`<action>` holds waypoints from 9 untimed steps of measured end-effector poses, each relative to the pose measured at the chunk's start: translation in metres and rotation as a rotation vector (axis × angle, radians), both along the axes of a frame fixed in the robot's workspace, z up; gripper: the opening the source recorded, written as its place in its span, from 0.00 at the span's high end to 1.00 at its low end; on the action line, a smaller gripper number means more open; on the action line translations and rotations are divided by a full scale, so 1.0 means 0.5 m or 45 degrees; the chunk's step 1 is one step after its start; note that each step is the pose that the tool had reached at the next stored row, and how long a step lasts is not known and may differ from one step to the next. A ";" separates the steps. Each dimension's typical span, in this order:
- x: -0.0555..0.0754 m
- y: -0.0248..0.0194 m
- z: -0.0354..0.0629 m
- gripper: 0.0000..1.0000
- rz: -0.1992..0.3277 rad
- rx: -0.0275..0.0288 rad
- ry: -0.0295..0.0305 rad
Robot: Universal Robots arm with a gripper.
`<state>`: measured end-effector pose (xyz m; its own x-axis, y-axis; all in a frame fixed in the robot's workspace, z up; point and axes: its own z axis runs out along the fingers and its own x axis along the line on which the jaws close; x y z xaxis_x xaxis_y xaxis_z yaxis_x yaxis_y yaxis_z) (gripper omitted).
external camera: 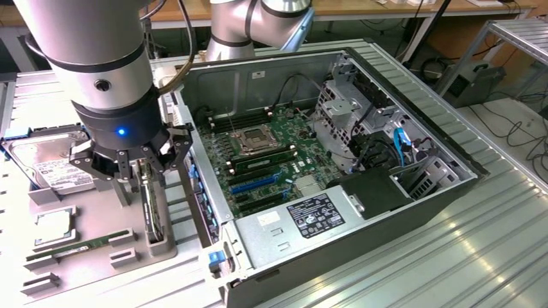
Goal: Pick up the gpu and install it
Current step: 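Pick up the gpu and move the gpu toward the slot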
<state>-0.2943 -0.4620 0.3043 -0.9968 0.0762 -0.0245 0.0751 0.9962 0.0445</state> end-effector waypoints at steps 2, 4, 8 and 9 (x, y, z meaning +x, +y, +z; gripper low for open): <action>0.000 0.0000 -0.001 0.58 0.000 0.0000 0.0001; -0.001 0.0000 -0.004 0.58 0.000 0.0000 0.0000; -0.002 0.0017 -0.008 0.58 0.000 -0.0003 -0.0001; -0.002 0.0025 -0.009 0.58 0.000 -0.0005 -0.0002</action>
<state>-0.2954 -0.4607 0.2999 -0.9968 0.0762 -0.0247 0.0751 0.9962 0.0440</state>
